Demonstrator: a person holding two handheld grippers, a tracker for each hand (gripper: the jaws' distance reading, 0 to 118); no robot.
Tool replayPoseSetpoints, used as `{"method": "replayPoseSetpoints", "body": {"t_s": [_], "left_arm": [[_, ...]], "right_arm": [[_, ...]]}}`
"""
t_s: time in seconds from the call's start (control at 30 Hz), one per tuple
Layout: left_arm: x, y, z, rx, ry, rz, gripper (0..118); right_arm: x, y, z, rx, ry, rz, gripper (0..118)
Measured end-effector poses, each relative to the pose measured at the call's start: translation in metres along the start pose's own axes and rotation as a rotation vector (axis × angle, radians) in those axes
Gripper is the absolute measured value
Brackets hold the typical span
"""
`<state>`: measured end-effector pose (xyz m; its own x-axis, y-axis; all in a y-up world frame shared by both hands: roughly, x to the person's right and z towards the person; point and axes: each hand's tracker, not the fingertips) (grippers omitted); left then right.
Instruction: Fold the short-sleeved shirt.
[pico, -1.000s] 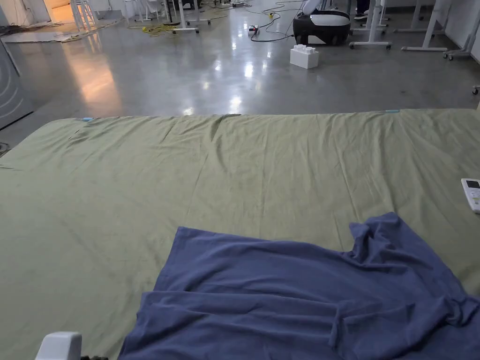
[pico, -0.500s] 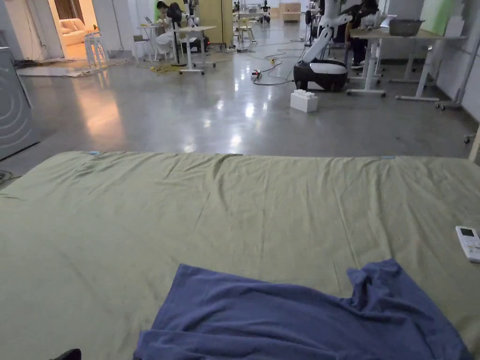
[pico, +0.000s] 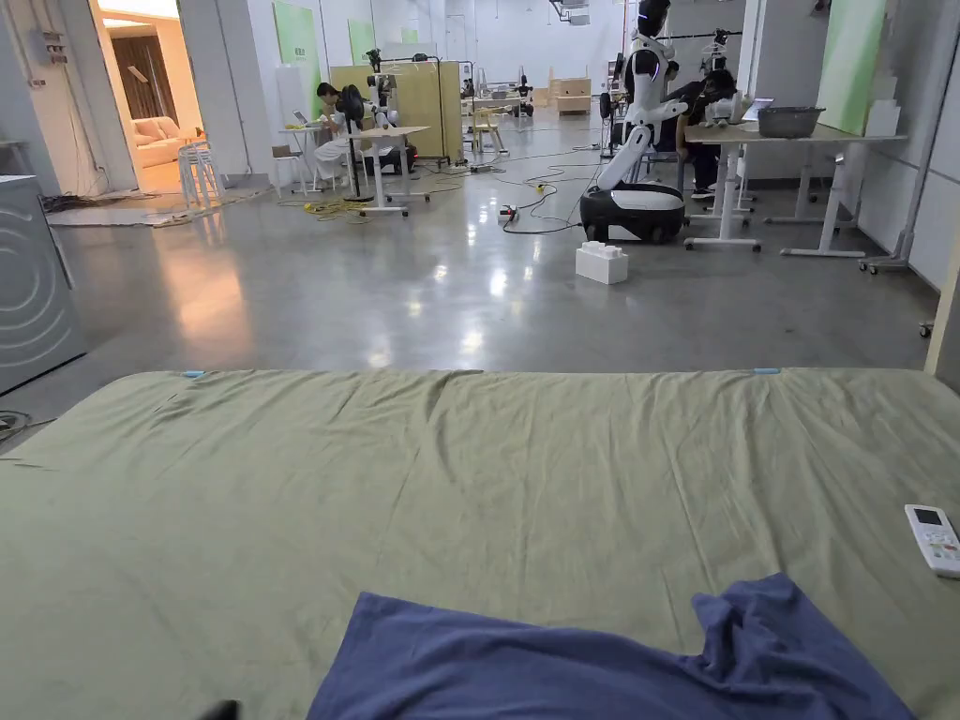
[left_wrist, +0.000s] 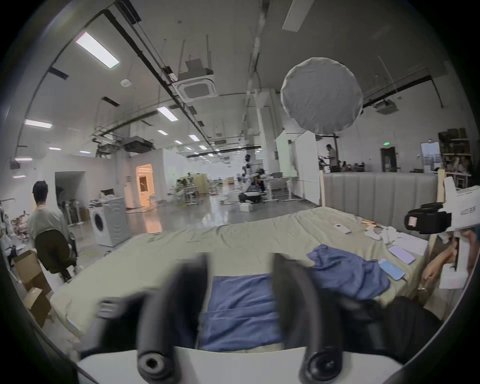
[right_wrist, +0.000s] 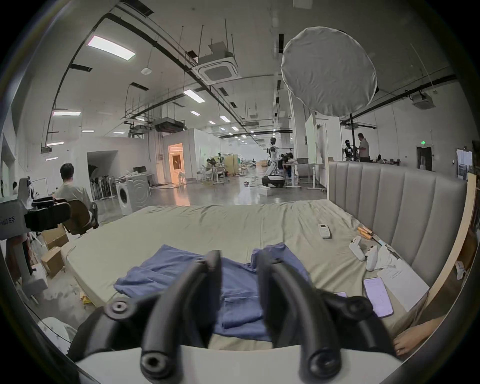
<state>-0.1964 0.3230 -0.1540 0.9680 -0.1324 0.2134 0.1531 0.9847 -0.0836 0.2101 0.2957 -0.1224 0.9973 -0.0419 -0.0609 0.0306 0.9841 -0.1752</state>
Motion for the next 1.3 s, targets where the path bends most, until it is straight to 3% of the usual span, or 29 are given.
{"method": "replayPoseSetpoints", "body": {"t_s": [0.03, 0.07, 0.13, 0.27, 0.53, 0.7, 0.83, 0.87, 0.97, 1.07, 1.23, 1.3], "left_arm": [[0.001, 0.000, -0.002, -0.008, 0.013, 0.015, 5], [0.003, -0.002, 0.000, 0.000, 0.028, 0.023, 4], [0.003, -0.002, -0.004, -0.048, -0.023, 0.054, 0], [0.002, -0.004, -0.005, -0.055, -0.023, 0.072, 0], [-0.005, 0.002, -0.018, -0.054, -0.056, 0.092, 0], [-0.018, -0.002, -0.059, -0.099, -0.093, 0.094, 0], [-0.038, -0.015, -0.114, -0.178, -0.097, 0.222, 1], [-0.045, -0.022, -0.136, -0.203, -0.097, 0.262, 15], [-0.061, -0.043, -0.205, -0.328, -0.105, 0.275, 84], [-0.078, -0.066, -0.285, -0.446, -0.159, 0.261, 84], [-0.099, -0.114, -0.411, -0.660, -0.071, 0.348, 84], [-0.102, -0.136, -0.451, -0.753, 0.009, 0.311, 84]], "right_arm": [[0.000, -0.002, -0.001, -0.014, 0.012, -0.028, 12], [-0.001, -0.004, -0.002, -0.031, 0.023, -0.046, 3], [-0.006, -0.006, -0.004, -0.047, 0.019, -0.039, 0], [-0.014, -0.008, -0.006, -0.057, 0.025, 0.021, 0], [-0.011, -0.006, -0.018, -0.062, 0.045, -0.023, 0], [-0.005, -0.014, -0.032, -0.103, 0.053, -0.049, 0], [0.001, -0.026, -0.044, -0.152, 0.041, -0.051, 0], [0.004, -0.031, -0.049, -0.167, 0.039, -0.058, 0], [0.012, -0.044, -0.061, -0.226, 0.028, -0.087, 0], [0.021, -0.055, -0.071, -0.277, 0.002, -0.116, 0], [0.039, -0.074, -0.082, -0.348, -0.050, -0.194, 0], [0.045, -0.079, -0.083, -0.367, -0.076, -0.221, 0]]}}
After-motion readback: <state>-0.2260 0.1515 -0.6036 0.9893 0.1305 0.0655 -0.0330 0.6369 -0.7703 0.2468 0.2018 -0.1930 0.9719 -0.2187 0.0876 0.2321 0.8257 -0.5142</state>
